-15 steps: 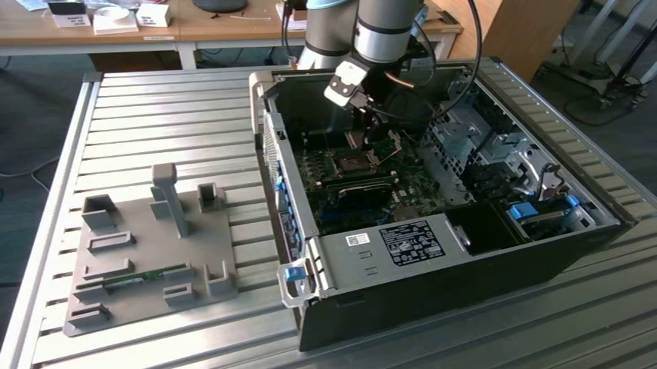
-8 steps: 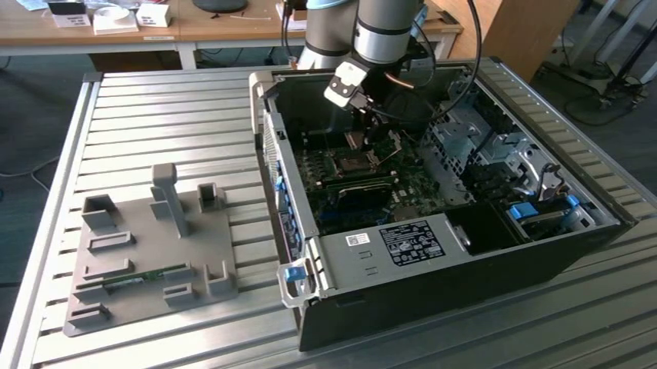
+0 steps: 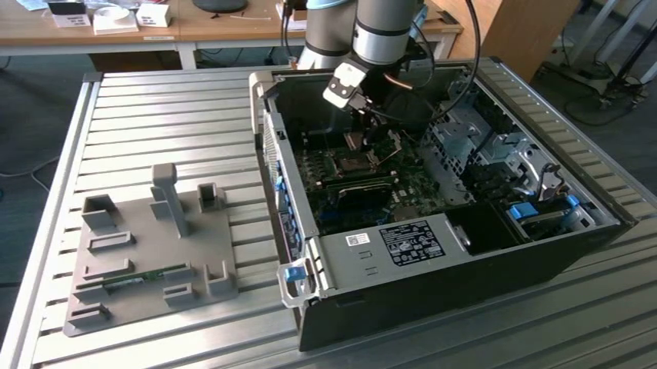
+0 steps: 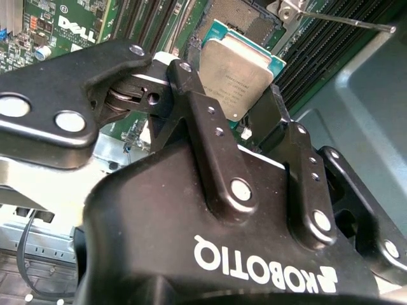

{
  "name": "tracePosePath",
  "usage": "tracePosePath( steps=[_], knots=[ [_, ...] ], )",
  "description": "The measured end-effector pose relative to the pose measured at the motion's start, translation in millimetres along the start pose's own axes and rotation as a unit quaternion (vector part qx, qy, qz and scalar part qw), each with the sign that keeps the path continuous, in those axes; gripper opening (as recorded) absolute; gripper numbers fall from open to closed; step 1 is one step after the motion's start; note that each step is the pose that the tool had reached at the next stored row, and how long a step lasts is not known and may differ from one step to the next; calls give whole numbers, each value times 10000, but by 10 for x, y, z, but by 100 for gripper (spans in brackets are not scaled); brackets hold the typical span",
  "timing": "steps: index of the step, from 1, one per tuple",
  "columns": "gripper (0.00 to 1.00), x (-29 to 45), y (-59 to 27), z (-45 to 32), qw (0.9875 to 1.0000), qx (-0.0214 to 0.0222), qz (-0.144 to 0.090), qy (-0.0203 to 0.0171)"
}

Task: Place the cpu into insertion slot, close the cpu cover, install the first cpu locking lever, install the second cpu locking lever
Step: 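Place the cpu into insertion slot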

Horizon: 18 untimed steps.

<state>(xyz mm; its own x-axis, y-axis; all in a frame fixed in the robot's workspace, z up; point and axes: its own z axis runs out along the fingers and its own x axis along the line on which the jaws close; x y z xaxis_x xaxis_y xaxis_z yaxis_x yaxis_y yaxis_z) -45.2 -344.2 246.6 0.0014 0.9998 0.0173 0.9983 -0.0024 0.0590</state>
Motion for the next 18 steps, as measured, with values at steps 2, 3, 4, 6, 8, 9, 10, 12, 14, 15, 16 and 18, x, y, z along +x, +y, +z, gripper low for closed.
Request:
tracePosePath(
  steps=[2,3,4,6,8,9,10,12,14,15,16,18],
  knots=[
    [54,-1,-8,7,10000,0,3,-1],
    [54,-1,-9,10,10000,1,15,-2],
    [54,-1,-9,12,10000,0,37,-3],
    [54,-1,-10,16,10000,0,85,-6],
    [54,-1,-11,21,10000,-1,99,-6],
    [54,-1,-11,27,10000,-2,99,-5],
    [54,-1,-12,33,10000,-2,99,-5],
    [54,-1,-13,49,10000,-1,100,-6],
    [54,-2,-15,70,9999,-1,100,-6],
    [54,-2,-18,82,9999,-1,100,-6],
    [54,-2,-20,93,9999,-1,100,-6],
    [54,-2,-22,107,10000,-1,99,-6]
  ],
)
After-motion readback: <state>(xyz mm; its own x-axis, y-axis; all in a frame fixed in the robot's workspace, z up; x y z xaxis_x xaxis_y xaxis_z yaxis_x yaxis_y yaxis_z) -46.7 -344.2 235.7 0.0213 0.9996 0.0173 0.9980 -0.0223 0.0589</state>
